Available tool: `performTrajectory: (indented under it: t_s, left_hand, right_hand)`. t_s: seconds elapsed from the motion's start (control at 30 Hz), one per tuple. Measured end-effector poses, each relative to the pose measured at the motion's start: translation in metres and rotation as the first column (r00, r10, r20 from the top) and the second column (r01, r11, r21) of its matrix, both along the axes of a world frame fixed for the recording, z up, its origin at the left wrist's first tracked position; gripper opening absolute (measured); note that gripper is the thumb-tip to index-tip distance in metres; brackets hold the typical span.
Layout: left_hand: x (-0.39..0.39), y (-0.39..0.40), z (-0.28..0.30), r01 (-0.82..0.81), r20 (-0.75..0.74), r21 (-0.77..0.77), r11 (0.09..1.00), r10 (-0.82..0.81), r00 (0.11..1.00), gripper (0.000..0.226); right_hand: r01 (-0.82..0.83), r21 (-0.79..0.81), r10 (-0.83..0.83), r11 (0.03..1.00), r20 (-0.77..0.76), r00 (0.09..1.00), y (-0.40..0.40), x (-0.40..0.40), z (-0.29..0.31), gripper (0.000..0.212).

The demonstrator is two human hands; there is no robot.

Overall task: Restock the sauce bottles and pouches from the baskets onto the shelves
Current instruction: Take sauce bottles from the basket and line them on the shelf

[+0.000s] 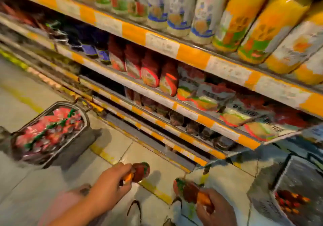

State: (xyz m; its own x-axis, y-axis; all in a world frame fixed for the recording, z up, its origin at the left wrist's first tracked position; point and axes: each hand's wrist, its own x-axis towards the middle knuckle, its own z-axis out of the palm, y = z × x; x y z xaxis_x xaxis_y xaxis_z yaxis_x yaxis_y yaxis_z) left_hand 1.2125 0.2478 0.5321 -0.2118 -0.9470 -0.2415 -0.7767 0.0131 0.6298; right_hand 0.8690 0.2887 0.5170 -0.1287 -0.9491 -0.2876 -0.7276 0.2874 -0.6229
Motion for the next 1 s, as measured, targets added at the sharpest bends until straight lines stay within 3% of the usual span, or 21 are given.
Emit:
performTrajectory:
  t_s: [0.1, 0.23, 0.37, 0.5, 0.67, 0.87, 1.0]
  left_hand:
    - [0.027, -0.001, -0.033, -0.058, 0.035, 0.026, 0.998, 0.057, 0.998, 0.011]
    - [0.047, -0.013, -0.079, -0.143, 0.040, 0.105, 0.984, 0.140, 0.989, 0.015]
    - [0.050, -0.037, -0.127, -0.198, 0.050, 0.183, 0.963, 0.192, 0.980, 0.017]
    - [0.052, -0.062, -0.189, -0.232, 0.041, 0.233, 0.944, 0.229, 0.973, 0.013]
    - [0.048, -0.089, -0.280, -0.389, -0.078, 0.224, 0.893, 0.415, 0.907, 0.018]
    - [0.035, -0.116, -0.401, -0.493, -0.249, 0.106, 0.863, 0.503, 0.827, 0.014]
    - [0.028, -0.138, -0.478, -0.532, -0.287, 0.051, 0.845, 0.522, 0.803, 0.016]
  right_hand:
    - [-0.118, -0.049, 0.116, 0.992, -0.047, 0.992, -0.023, 0.030, -0.022, 0.037]
    - [-0.316, 0.141, 0.328, 0.938, -0.079, 0.941, -0.062, 0.062, -0.060, 0.028]
    - [-0.415, 0.162, 0.432, 0.895, -0.089, 0.898, -0.095, 0.080, -0.112, 0.012]
    - [-0.378, 0.207, 0.397, 0.902, -0.061, 0.916, -0.120, 0.097, -0.171, 0.012]
    - [-0.294, 0.101, 0.300, 0.950, -0.050, 0.952, -0.139, 0.111, -0.261, 0.027]
    - [-0.145, -0.035, 0.142, 0.989, -0.060, 0.988, -0.166, 0.115, -0.378, 0.024]
    - [-0.214, -0.163, 0.202, 0.963, -0.091, 0.975, -0.182, 0.117, -0.447, 0.025]
